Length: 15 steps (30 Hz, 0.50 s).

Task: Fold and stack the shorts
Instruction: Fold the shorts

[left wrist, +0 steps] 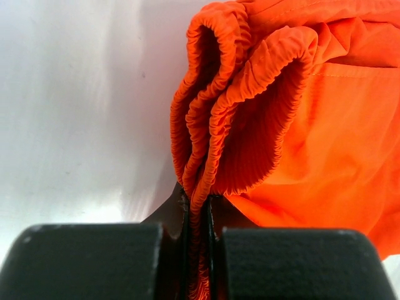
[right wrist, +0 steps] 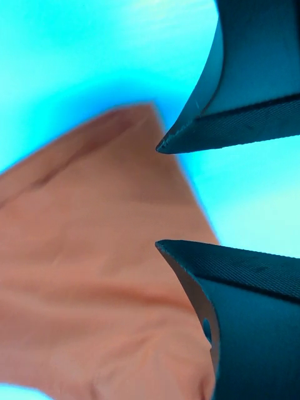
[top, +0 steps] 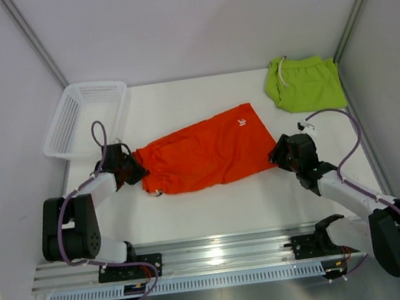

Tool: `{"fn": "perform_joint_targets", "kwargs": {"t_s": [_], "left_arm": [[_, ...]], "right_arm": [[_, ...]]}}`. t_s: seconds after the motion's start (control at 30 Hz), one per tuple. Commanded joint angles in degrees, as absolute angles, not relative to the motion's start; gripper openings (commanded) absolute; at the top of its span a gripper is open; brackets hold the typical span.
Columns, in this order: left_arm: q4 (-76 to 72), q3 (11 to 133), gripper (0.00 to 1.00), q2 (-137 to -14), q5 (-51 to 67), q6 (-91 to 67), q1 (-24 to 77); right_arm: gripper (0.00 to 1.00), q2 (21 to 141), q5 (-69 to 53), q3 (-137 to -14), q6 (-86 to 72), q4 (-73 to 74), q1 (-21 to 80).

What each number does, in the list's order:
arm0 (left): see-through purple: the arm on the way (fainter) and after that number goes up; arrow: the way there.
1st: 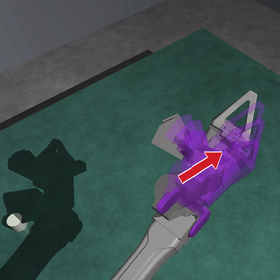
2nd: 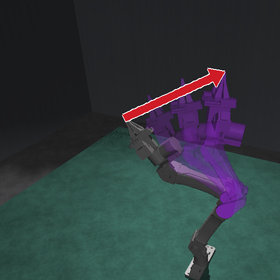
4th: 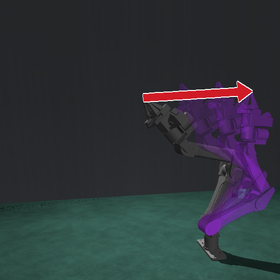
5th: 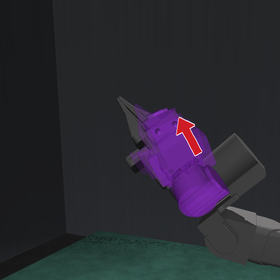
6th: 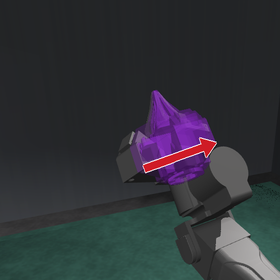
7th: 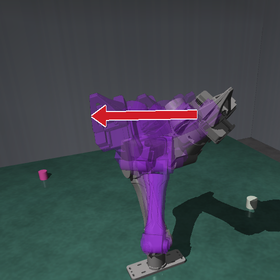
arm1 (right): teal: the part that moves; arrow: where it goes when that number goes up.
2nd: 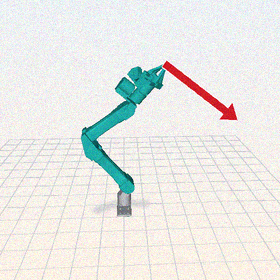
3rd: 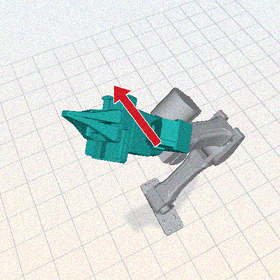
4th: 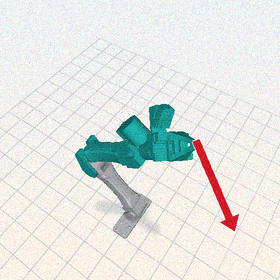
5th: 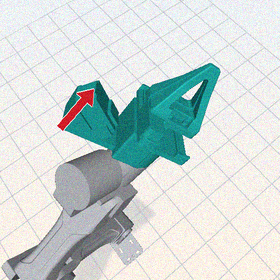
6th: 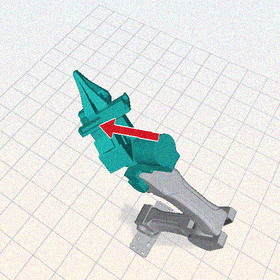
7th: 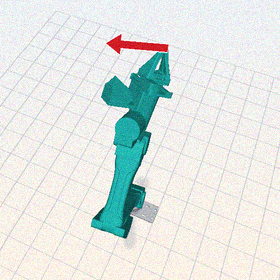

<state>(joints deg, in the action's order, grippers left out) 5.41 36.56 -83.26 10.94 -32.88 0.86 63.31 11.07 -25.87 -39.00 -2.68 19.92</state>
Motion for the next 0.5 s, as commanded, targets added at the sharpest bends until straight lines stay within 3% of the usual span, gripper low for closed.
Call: {"fn": "perform_joint_targets", "kwargs": {"t_s": [0.0,0.3,0.4,0.43,0.47], "left_arm": [[6.5,38.1,0.00,-84.0,5.0,-30.4,0.2],[6.7,37.4,0.00,-83.1,4.7,-30.2,0.2],[6.7,37.5,0.00,-83.1,4.6,-30.1,0.2],[6.7,37.5,0.00,-83.2,4.6,-30.1,0.2],[6.7,37.4,0.00,-83.2,4.5,-30.1,0.2]], "right_arm": [[0.60,61.6,8.0,-27.9,-39.3,6.3,18.1],[0.62,68.2,2.8,-27.3,-41.0,0.6,13.4],[0.71,70.8,2.1,-27.8,-42.3,-3.4,12.7],[0.82,71.7,2.2,-28.2,-42.8,-4.2,12.7],[0.87,73.7,2.2,-28.3,-44.3,-4.6,12.6]]}}
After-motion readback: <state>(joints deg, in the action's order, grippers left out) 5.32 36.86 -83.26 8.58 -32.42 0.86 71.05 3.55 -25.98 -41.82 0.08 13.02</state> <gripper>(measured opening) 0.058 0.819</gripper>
